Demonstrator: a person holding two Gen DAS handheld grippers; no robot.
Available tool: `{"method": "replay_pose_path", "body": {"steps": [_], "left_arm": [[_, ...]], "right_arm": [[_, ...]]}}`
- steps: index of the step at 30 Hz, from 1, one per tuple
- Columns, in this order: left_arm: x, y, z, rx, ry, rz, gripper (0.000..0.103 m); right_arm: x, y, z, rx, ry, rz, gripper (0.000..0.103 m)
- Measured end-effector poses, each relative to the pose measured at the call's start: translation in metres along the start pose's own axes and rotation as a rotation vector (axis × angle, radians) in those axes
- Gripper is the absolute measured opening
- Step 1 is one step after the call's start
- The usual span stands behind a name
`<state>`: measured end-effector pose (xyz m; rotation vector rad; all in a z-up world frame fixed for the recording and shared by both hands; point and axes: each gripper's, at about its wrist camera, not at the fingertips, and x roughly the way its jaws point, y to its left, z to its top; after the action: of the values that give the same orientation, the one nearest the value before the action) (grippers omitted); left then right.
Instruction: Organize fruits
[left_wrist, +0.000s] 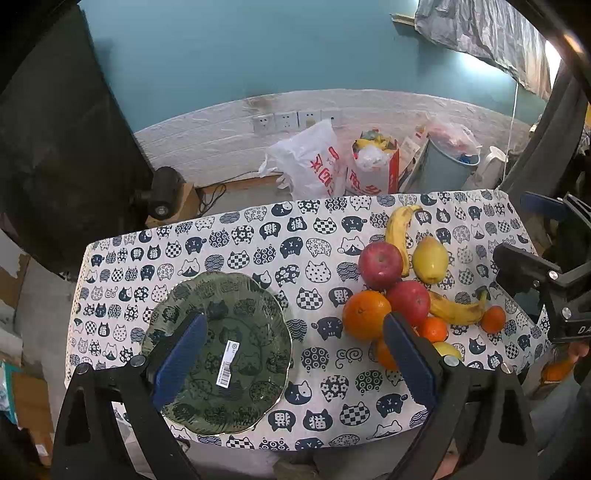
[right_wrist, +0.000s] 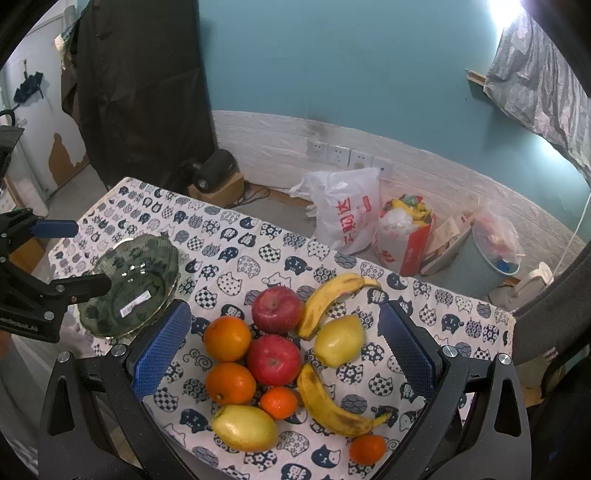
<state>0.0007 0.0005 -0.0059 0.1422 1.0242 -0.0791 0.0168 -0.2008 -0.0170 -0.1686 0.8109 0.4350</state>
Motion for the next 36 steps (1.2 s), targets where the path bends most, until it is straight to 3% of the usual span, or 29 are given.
{"method": "replay_pose_path", "body": {"steps": [36], "left_arm": [[0.015, -0.002, -0.003, 0.005, 0.053, -0.009, 0.097]], "right_arm": [[0.002, 0.000, -0.004, 0.008, 0.025, 0.001, 0.100]]}}
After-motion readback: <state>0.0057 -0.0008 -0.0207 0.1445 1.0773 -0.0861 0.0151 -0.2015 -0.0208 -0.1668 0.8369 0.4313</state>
